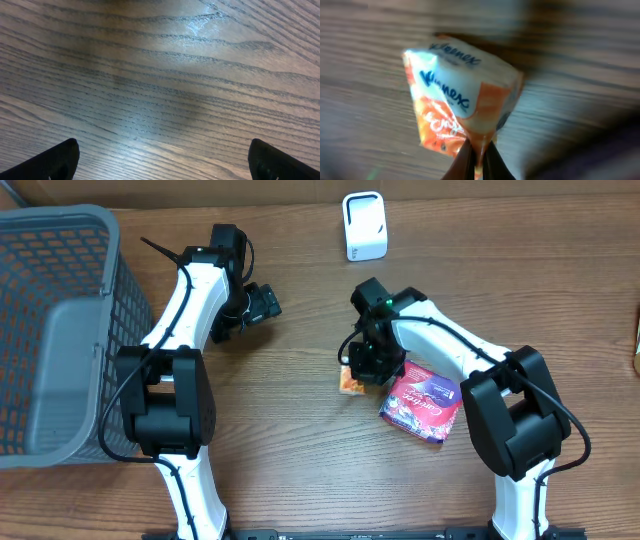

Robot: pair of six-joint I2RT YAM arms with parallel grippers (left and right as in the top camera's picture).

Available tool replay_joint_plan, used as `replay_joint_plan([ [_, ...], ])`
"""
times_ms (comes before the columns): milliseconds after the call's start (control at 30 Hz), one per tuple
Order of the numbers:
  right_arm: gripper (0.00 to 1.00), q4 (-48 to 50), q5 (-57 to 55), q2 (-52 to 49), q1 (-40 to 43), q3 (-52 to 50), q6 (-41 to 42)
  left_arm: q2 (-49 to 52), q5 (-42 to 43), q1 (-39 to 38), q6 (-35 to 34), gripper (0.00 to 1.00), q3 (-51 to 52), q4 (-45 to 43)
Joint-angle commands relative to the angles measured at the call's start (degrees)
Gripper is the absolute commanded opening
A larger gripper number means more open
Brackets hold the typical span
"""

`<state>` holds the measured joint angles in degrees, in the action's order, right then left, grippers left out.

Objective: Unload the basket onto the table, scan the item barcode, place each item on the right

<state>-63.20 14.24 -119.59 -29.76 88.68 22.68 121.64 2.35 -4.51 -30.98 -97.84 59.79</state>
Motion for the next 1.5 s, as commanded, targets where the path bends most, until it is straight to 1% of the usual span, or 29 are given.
replay_joint_plan([
  [0, 0.04, -3.45, -11.69, 0.0, 0.24, 6.56, 0.02, -0.15, 0.04, -0.33, 0.55, 1.0, -0.2, -0.07],
  [33, 0.04, -4.94, -13.88, 0.0, 0.07, 7.91, 0.04, -0.15, 0.04, -0.33, 0.55, 1.0, -0.2, -0.07],
  [100, 0.04, -9.27, -22.27, 0.0, -0.83, 11.17, 0.76, -0.15, 0.04, -0.33, 0.55, 1.0, -0.2, -0.07],
  [167, 0.04, -11.52, -28.22, 0.0, -1.38, 12.28, 4.85, -0.15, 0.04, -0.33, 0.55, 1.0, -0.2, -0.07],
  [367, 0.04, -12.13, -37.07, -0.04, -1.7, 10.1, 5.86, -0.15, 0.04, -0.33, 0.55, 1.0, -0.2, -0.07],
  [533, 0.04, -11.78, -37.38, -0.07, -0.79, 9.46, 5.88, -0.15, 0.04, -0.33, 0.55, 1.0, -0.2, -0.07],
  [633, 0.04, -9.16, -37.44, -0.07, -0.7, 8.11, 5.86, -0.15, 0.04, -0.33, 0.55, 1.0, -0.2, -0.07],
  [800, 0.04, -5.6, -40.59, -0.07, -0.7, 4.04, 5.88, -0.15, 0.04, -0.33, 0.55, 1.0, -0.2, -0.07],
  [967, 0.04, -4.96, -40.15, -0.07, -1.07, 2.97, 6.36, -0.15, 0.04, -0.33, 0.55, 1.0, -0.2, -0.07],
  [1467, 0.07, -2.84, -39.85, -0.09, -7.52, 2.97, 6.43, -0.15, 0.04, -0.33, 0.55, 1.0, -0.2, -0.07],
])
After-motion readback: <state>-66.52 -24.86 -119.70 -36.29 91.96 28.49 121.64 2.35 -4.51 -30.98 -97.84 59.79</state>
